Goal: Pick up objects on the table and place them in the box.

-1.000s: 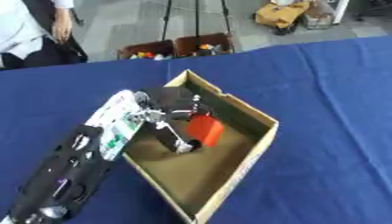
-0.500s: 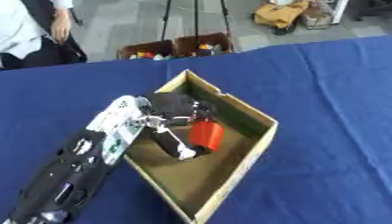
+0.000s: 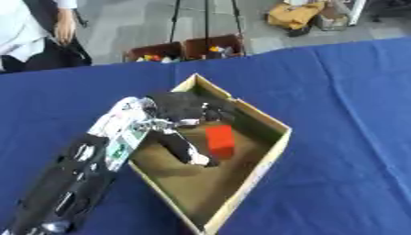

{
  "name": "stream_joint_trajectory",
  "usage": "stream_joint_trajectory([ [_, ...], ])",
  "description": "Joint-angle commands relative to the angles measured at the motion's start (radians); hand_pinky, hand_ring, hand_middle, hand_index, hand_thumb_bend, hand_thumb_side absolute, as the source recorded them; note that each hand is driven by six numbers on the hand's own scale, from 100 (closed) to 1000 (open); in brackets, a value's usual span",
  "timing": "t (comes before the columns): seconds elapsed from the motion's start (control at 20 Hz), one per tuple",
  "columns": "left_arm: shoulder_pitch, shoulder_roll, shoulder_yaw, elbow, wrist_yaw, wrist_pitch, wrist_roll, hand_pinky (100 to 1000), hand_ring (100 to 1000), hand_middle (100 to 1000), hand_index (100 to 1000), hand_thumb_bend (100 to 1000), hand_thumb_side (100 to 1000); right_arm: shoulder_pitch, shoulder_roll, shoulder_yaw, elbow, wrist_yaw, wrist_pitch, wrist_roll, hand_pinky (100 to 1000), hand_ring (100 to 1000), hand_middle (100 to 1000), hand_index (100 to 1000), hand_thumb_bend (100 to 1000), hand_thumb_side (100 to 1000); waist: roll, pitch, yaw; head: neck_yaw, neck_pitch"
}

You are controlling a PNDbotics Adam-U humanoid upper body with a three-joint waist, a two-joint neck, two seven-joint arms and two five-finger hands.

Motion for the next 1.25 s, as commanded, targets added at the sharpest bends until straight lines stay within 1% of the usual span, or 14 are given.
stream_joint_trajectory([
  [0.05, -0.011, 0.030, 0.024, -0.037, -0.002, -0.017, -0.007, 693, 887, 1000, 1000, 470, 831, -0.008, -0.015, -0.010, -0.017, -0.001, 0.002, 0.000, 765, 729, 752, 766, 100, 502, 0.003, -0.019, 0.003, -0.002, -0.005],
  [0.1, -0.010, 0.033, 0.030, -0.049, 0.006, -0.012, 0.002, 685, 881, 1000, 1000, 444, 824, -0.007, -0.016, -0.010, -0.017, -0.001, 0.002, -0.001, 765, 729, 752, 766, 100, 502, 0.002, -0.020, 0.004, -0.003, -0.006],
  [0.25, -0.003, 0.055, 0.055, -0.115, 0.053, 0.010, 0.028, 667, 868, 980, 1000, 407, 824, -0.004, -0.017, -0.012, -0.017, 0.001, 0.002, -0.003, 765, 729, 751, 766, 100, 502, -0.002, -0.023, 0.009, -0.009, -0.007],
  [0.4, 0.015, 0.091, 0.089, -0.212, 0.150, 0.048, 0.035, 643, 850, 947, 1000, 361, 835, 0.001, -0.020, -0.015, -0.017, 0.004, 0.003, -0.007, 765, 729, 751, 766, 100, 500, -0.005, -0.027, 0.020, -0.020, -0.007],
  [0.55, 0.049, 0.135, 0.142, -0.319, 0.266, 0.122, 0.054, 608, 826, 908, 996, 323, 835, 0.005, -0.023, -0.019, -0.017, 0.007, 0.004, -0.012, 764, 729, 750, 766, 100, 499, -0.010, -0.030, 0.035, -0.037, -0.006],
  [0.6, 0.064, 0.150, 0.158, -0.357, 0.314, 0.152, 0.065, 596, 819, 898, 990, 325, 836, 0.006, -0.024, -0.020, -0.017, 0.009, 0.003, -0.014, 764, 729, 750, 766, 100, 498, -0.012, -0.031, 0.040, -0.042, -0.005],
  [0.65, 0.082, 0.165, 0.178, -0.396, 0.372, 0.186, 0.077, 580, 809, 888, 983, 306, 851, 0.006, -0.026, -0.022, -0.017, 0.010, 0.003, -0.016, 764, 729, 750, 766, 100, 498, -0.014, -0.031, 0.045, -0.049, -0.005],
  [0.8, 0.129, 0.200, 0.241, -0.498, 0.541, 0.297, 0.126, 540, 782, 858, 963, 262, 831, 0.008, -0.029, -0.025, -0.017, 0.014, 0.003, -0.021, 763, 729, 749, 766, 100, 498, -0.021, -0.031, 0.060, -0.065, -0.003],
  [0.95, 0.174, 0.230, 0.308, -0.585, 0.701, 0.405, 0.225, 508, 760, 830, 955, 228, 828, 0.009, -0.033, -0.028, -0.017, 0.018, 0.002, -0.026, 762, 728, 748, 766, 100, 498, -0.030, -0.030, 0.074, -0.080, -0.002],
  [1.05, 0.200, 0.248, 0.350, -0.613, 0.790, 0.451, 0.309, 490, 748, 816, 948, 193, 855, 0.009, -0.035, -0.030, -0.017, 0.020, 0.001, -0.030, 762, 728, 747, 766, 100, 497, -0.037, -0.030, 0.083, -0.088, -0.001],
  [1.2, 0.230, 0.270, 0.402, -0.621, 0.875, 0.471, 0.426, 469, 732, 800, 935, 153, 857, 0.009, -0.038, -0.032, -0.017, 0.023, 0.000, -0.034, 761, 728, 746, 766, 100, 497, -0.046, -0.030, 0.095, -0.098, -0.003],
  [1.25, 0.243, 0.279, 0.417, -0.622, 0.900, 0.470, 0.460, 459, 723, 792, 930, 116, 862, 0.009, -0.039, -0.032, -0.017, 0.024, -0.002, -0.035, 761, 728, 745, 766, 100, 497, -0.050, -0.030, 0.100, -0.101, -0.003],
])
